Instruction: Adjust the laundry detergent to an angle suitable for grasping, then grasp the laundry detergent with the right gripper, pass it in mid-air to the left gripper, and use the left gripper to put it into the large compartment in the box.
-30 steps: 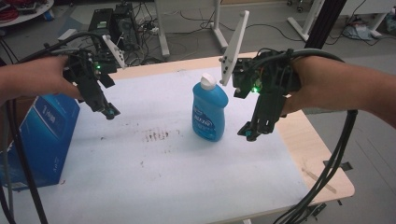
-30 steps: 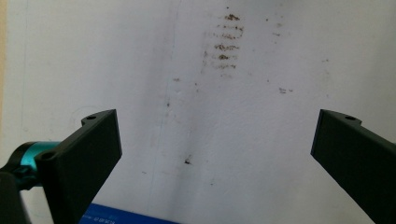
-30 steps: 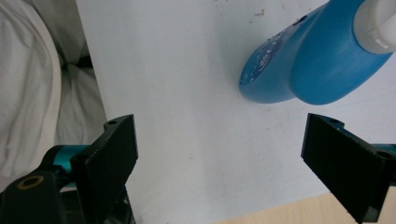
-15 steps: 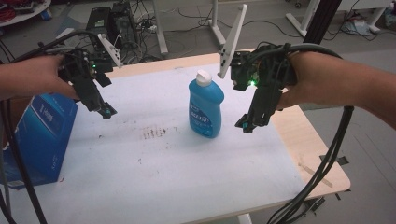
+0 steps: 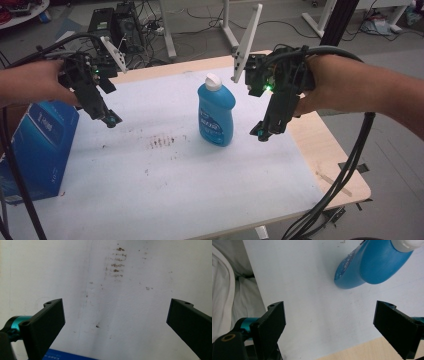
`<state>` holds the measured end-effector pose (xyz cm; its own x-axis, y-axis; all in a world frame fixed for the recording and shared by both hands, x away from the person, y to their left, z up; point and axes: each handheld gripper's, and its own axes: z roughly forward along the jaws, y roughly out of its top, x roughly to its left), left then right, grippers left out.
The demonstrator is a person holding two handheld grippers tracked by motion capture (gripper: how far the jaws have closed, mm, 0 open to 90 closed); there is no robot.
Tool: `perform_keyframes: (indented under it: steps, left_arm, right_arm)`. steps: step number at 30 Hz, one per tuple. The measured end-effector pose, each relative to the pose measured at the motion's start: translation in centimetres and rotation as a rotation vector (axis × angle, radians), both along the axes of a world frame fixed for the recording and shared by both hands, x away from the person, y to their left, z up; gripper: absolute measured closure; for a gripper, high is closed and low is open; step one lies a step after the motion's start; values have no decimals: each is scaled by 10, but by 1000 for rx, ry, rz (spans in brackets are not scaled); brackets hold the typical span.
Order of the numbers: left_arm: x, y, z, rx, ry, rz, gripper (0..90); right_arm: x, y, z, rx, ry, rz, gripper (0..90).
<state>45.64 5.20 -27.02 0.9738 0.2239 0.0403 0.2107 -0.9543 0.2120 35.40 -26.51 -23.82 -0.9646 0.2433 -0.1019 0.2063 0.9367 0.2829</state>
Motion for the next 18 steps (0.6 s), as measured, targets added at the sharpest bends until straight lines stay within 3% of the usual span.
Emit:
perform_keyframes:
  steps: [18]
  left_arm:
    - [4, -1, -4, -7, -1, 2, 17]
  right_arm:
    - [12, -11, -13, 69, 14, -157, 103]
